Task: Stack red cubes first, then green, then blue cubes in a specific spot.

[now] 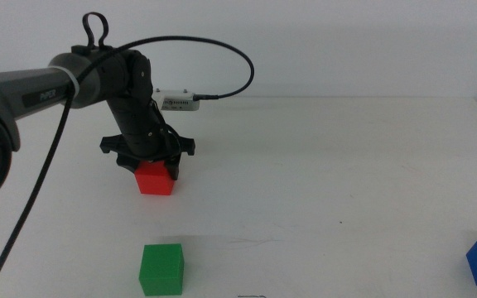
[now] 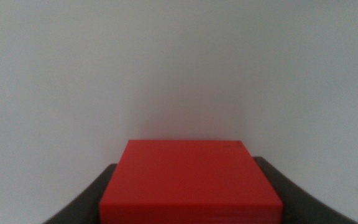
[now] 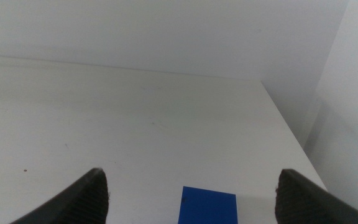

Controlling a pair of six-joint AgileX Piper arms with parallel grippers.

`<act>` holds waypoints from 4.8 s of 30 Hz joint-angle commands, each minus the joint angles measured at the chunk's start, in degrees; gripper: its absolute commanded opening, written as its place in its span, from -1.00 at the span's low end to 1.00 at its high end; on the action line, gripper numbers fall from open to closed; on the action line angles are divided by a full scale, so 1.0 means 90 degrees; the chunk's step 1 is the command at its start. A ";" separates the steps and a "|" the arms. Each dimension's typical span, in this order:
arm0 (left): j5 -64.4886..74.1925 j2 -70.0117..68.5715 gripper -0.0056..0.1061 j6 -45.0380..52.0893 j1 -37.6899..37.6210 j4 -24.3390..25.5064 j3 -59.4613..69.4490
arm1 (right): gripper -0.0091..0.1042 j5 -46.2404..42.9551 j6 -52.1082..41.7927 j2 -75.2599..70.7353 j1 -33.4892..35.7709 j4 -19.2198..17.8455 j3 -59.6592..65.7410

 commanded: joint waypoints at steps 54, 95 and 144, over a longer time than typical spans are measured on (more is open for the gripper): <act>0.0788 0.0059 -0.92 -0.3420 -0.2562 0.0077 -0.1085 | 0.62 -0.0507 -0.0060 -0.0123 -0.0037 -0.0077 -0.0112; 0.2257 -0.1683 0.78 -0.2602 -0.2272 0.0735 -0.1095 | 0.62 -0.0507 -0.0060 -0.0123 -0.0037 -0.0077 -0.0112; -0.0238 -0.2614 -0.30 -0.1704 -0.1412 -0.0553 0.3594 | 0.62 -0.0507 -0.0060 -0.0123 -0.0037 -0.0077 -0.0112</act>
